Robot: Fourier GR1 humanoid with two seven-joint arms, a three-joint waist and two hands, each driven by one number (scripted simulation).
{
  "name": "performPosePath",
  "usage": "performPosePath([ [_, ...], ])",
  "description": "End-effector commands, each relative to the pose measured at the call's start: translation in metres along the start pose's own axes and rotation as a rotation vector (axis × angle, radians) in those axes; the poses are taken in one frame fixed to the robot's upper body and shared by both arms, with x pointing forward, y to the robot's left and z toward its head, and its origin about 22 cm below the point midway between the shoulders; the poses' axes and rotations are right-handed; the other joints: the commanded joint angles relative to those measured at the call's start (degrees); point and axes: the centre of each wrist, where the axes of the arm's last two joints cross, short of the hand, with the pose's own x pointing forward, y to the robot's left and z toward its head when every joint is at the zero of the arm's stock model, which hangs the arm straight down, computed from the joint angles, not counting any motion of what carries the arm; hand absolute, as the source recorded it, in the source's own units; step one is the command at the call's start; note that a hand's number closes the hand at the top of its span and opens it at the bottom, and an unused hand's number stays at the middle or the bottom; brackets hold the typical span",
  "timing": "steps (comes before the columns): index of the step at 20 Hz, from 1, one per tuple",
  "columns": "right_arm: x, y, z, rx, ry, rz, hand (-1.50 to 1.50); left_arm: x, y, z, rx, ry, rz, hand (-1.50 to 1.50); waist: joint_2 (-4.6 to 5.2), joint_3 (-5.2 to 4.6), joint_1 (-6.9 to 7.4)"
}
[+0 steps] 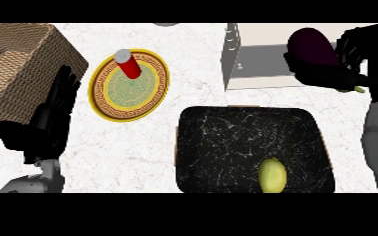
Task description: Pick the eggplant from the tray and place it in the tiered shelf
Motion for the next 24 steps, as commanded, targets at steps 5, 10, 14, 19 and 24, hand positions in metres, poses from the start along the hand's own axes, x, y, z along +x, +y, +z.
performPosePath([
  [5, -0.024, 0.045, -0.037, -0.051, -0.018, -0.044, 1.5, 0.012, 0.007, 0.006, -0.008, 0.0, 0.005, 0.0, -0.03, 0.02, 0.13],
  [10, -0.051, 0.068, -0.064, -0.067, -0.026, -0.052, 1.5, 0.007, 0.008, -0.018, 0.008, -0.016, 0.01, 0.0, 0.13, 0.02, 0.13],
  [14, -0.043, 0.068, -0.081, -0.044, -0.025, 0.015, 1.5, 0.009, 0.014, 0.002, 0.004, 0.001, -0.012, 0.0, 0.04, 0.01, 0.38],
  [19, -0.036, 0.086, -0.084, -0.074, 0.051, -0.175, 1.5, 0.003, 0.009, -0.004, -0.01, -0.007, 0.013, 0.0, 0.08, 0.01, 0.33],
  [24, -0.048, 0.084, -0.108, -0.001, 0.065, -0.183, -1.5, 0.009, 0.005, -0.015, -0.018, 0.004, -0.012, 0.0, 0.34, 0.03, 0.67],
])
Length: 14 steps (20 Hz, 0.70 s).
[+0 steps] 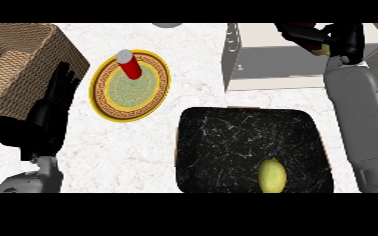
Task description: Pick the eggplant from the tray and place it in the tiered shelf
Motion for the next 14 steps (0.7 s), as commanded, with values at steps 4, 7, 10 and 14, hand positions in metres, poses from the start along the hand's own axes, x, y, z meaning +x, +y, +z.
performPosePath([
  [4, 0.0, 0.019, -0.013, 0.103, -0.002, -0.048, -1.5, -0.007, -0.019, -0.009, 0.001, 0.006, 0.0, 0.0, 1.09, 0.54, 0.12],
  [7, -0.024, 0.002, -0.018, 0.065, -0.038, -0.107, -1.5, -0.02, -0.011, 0.006, 0.021, 0.006, -0.007, 0.0, 1.01, 0.55, 0.09],
  [10, -0.002, -0.009, -0.021, 0.037, -0.056, -0.196, -1.5, -0.001, -0.003, 0.0, 0.027, -0.001, 0.002, 0.0, 0.76, 0.54, -0.31],
  [14, 0.0, -0.047, -0.039, -0.058, -0.059, -0.255, -1.5, -0.008, 0.002, -0.012, -0.002, -0.01, 0.004, 0.0, 0.95, 0.53, -0.22],
])
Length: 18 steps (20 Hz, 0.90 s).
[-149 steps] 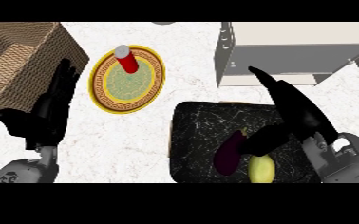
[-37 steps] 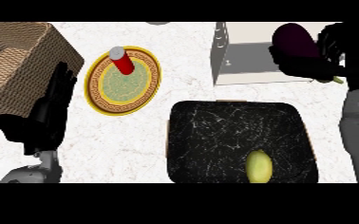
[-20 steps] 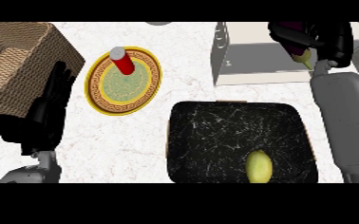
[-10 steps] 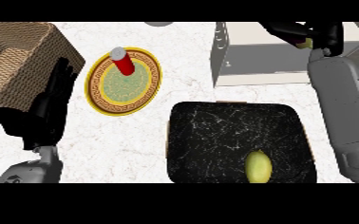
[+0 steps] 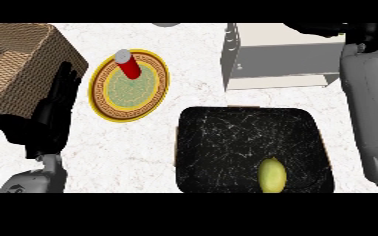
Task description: Pick the eggplant from the tray and place it in the tiered shelf
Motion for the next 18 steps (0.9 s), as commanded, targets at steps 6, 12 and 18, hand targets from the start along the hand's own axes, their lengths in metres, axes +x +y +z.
performPosePath([
  [6, 0.011, -0.085, -0.003, -0.195, 0.087, -0.07, -1.5, -0.004, 0.004, 0.015, 0.003, 0.007, 0.008, 0.0, -0.12, 0.14, -0.77],
  [12, -0.009, -0.171, 0.016, -0.224, 0.172, -0.073, -1.5, -0.011, 0.015, 0.001, 0.033, 0.017, 0.003, 0.0, -0.08, 0.12, -1.48],
  [18, -0.038, -0.23, 0.061, -0.186, 0.171, -0.094, -1.5, -0.001, 0.007, 0.012, 0.03, 0.022, 0.0, 0.0, -0.13, 0.16, -1.29],
])
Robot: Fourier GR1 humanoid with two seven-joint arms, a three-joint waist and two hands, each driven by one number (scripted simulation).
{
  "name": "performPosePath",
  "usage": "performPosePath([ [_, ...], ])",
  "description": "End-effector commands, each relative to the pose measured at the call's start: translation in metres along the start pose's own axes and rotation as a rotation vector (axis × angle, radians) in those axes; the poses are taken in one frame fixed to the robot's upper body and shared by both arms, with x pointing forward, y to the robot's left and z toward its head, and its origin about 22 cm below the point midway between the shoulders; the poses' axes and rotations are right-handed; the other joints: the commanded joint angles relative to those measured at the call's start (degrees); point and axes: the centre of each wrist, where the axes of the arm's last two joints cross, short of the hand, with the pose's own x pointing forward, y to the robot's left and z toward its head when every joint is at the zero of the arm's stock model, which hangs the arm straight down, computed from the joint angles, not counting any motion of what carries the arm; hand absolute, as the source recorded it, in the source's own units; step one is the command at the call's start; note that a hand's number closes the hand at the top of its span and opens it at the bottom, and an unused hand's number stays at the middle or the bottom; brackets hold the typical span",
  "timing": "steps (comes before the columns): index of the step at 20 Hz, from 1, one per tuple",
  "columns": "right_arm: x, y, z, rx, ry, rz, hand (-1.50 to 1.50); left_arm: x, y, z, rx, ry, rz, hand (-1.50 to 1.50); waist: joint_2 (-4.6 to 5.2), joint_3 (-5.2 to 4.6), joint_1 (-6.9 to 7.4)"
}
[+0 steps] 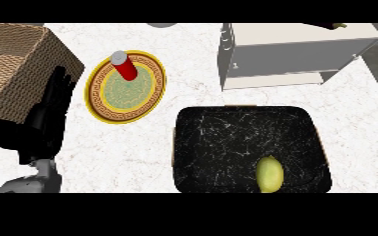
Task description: Pick the eggplant from the tray and place it in the tiered shelf
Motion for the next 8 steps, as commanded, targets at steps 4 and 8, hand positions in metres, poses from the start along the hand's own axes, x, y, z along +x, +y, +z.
performPosePath([
  [4, -0.028, -0.078, 0.015, 0.036, -0.012, -0.029, -1.5, 0.001, -0.008, 0.0, -0.016, -0.002, 0.005, 0.0, 0.18, 0.03, 0.5],
  [8, -0.027, -0.085, 0.022, 0.039, -0.043, -0.038, -1.5, -0.014, 0.012, 0.008, -0.028, 0.001, 0.001, 0.0, 0.21, 0.01, 0.82],
])
